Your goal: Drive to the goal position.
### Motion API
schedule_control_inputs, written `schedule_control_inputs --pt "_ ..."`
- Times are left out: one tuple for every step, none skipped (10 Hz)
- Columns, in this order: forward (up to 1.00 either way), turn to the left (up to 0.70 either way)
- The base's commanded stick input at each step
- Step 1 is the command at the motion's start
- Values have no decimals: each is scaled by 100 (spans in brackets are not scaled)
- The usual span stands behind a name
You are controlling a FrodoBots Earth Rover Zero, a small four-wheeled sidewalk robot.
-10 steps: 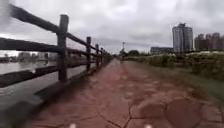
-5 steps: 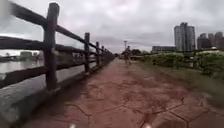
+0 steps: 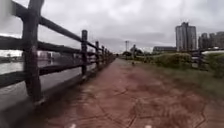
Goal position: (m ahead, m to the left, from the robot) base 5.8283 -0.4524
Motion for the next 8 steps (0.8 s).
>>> schedule_control_inputs --pt "85 1" --pt "85 1" --pt "85 1" --pt "85 1" --pt "85 1" --pt "85 1" --pt "85 1" --pt "85 1"
